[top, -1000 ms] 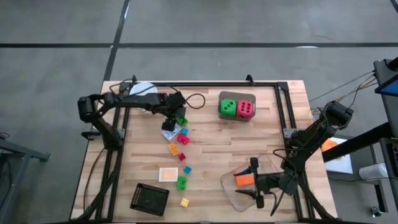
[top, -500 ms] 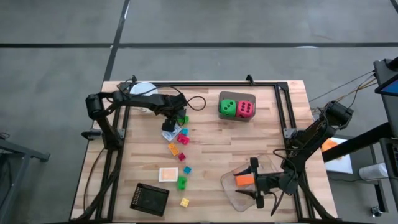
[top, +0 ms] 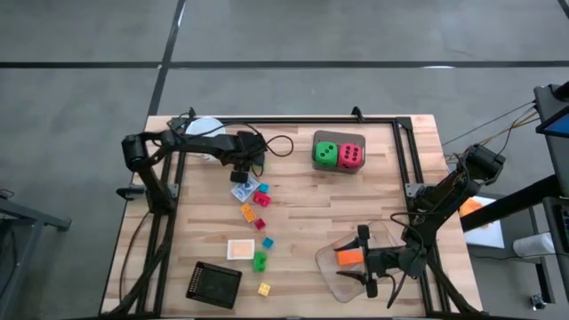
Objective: Pick & Place Toys
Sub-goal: Put the green game piece into the transparent bin
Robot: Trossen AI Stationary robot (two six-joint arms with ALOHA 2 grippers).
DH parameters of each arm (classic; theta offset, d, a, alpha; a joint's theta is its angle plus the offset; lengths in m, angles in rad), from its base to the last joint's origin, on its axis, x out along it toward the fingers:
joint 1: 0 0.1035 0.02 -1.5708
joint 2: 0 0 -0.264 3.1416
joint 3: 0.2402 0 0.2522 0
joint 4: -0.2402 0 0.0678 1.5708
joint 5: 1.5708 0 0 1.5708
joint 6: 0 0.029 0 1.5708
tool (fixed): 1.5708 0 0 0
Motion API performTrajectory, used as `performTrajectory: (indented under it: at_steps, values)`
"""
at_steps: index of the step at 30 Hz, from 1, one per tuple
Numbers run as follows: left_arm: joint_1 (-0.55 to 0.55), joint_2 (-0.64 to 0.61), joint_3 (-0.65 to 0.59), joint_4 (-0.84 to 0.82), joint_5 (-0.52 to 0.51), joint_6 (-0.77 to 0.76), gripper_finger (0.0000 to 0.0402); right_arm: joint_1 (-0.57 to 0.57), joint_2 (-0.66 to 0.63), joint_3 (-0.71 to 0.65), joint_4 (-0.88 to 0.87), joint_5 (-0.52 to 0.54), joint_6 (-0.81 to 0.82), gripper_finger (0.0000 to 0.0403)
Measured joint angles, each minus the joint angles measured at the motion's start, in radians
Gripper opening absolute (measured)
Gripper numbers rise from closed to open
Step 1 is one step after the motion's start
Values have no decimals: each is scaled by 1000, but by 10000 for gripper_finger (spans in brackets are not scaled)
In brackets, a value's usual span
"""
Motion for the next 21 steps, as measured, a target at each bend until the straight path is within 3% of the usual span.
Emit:
performTrajectory:
  at_steps: [5, 8, 11, 16, 21]
  values:
    - [-1, -83, 0, 18, 15, -42, 161, -34, 11, -12, 34, 0, -2, 278]
    - [-7, -156, -2, 46, 87, -90, 161, -74, 46, -45, 165, -25, -48, 278]
    - [-26, -240, -24, 109, 157, -137, 161, -134, 99, -89, 372, -119, -99, 278]
    - [-105, -364, -99, 291, 206, -219, 161, -239, 176, -142, 664, -201, -152, 278]
    - [-223, -408, -207, 561, 162, -327, 161, -353, 182, -153, 737, -207, -151, 278]
